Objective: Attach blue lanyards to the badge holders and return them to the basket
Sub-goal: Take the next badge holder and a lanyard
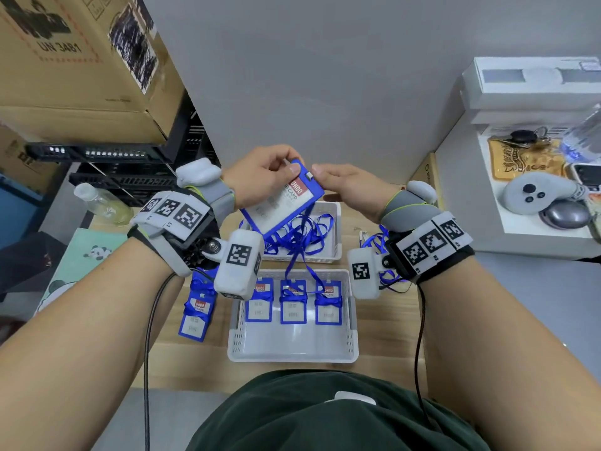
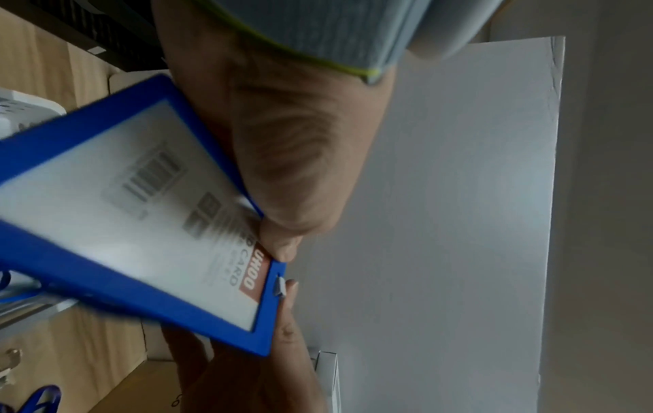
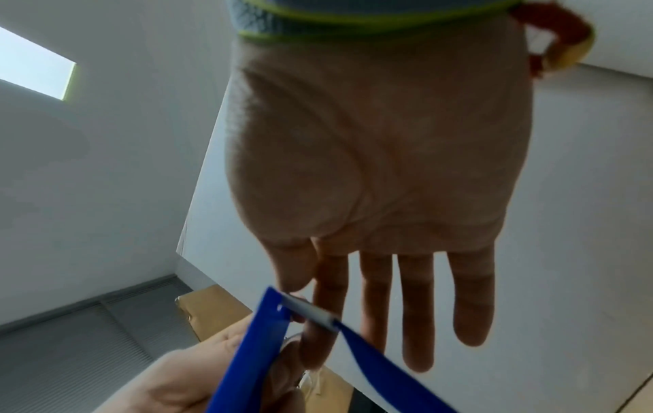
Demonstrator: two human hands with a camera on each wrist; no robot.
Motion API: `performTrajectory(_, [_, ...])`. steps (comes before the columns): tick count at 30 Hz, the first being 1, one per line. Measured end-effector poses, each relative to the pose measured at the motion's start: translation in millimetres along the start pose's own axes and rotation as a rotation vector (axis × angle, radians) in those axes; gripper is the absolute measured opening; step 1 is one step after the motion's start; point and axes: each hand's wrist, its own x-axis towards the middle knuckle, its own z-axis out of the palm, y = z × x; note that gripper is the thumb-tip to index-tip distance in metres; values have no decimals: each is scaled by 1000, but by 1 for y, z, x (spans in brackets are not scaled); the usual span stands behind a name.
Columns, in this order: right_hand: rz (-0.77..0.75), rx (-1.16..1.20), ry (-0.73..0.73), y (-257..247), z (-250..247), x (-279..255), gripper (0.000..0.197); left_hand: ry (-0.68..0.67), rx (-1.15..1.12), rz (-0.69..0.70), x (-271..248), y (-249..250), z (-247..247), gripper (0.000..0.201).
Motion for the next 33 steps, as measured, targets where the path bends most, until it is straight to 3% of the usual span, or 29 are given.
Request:
performTrajectory(7, [-44, -78, 114, -3, -1, 0, 37, 28, 78, -113, -4, -3, 0, 30])
performTrajectory(12, [-27, -131, 62, -7, -1, 0, 34, 113, 226, -124, -2, -9, -6, 29])
performTrajectory(18, [-21, -221, 135, -6, 1, 6, 36, 131, 262, -78, -1, -6, -6, 25])
performTrajectory(28, [11, -217, 129, -14, -2, 5, 37, 160, 281, 38, -1, -3, -3, 28])
performTrajectory(33, [-32, -300, 190, -17, -3, 2, 36, 161, 240, -20, 4, -7, -5, 31])
